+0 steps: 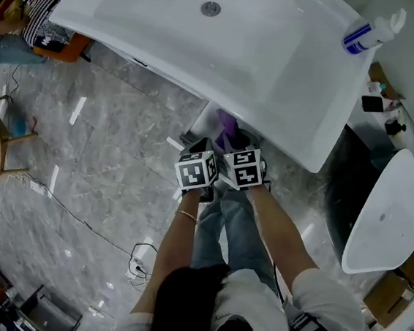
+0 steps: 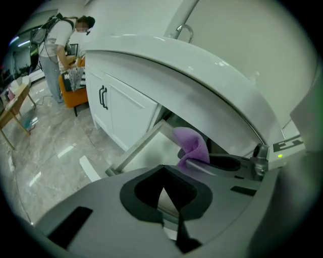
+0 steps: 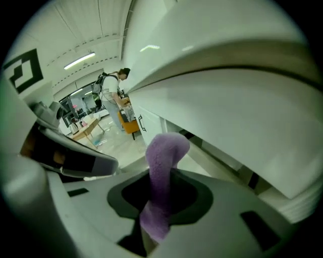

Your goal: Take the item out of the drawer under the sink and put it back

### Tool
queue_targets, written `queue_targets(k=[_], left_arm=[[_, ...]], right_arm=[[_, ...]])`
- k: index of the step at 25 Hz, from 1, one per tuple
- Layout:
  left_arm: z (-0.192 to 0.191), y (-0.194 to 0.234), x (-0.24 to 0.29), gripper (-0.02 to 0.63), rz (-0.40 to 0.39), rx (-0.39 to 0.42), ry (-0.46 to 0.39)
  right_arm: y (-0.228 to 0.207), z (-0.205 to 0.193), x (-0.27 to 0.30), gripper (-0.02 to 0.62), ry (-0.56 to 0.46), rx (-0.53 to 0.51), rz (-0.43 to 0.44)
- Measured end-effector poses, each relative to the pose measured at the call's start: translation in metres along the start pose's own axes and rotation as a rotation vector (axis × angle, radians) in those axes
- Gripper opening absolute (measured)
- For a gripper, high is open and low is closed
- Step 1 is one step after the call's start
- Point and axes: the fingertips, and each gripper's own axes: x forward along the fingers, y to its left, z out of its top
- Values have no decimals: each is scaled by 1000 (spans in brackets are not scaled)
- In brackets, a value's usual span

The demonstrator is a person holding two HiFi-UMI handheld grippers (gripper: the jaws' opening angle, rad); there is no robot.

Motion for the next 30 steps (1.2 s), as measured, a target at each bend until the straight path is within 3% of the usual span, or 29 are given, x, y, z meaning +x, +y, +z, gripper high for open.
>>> queue_targets(k=[15, 18, 25, 30], left_arm=[[0, 19, 30, 5, 16, -44, 58], [-1, 20, 29, 5, 14, -48, 59], [-7, 14, 29, 5, 0, -52, 65], [-7, 8, 18, 5, -9, -52, 43]], right_arm=[[-14, -37, 62, 98, 136, -28, 8], [-13, -35, 63, 174, 126, -13, 27], [-10, -24, 51, 262, 95, 15, 65], [-1, -14, 29, 281, 54, 9, 81]])
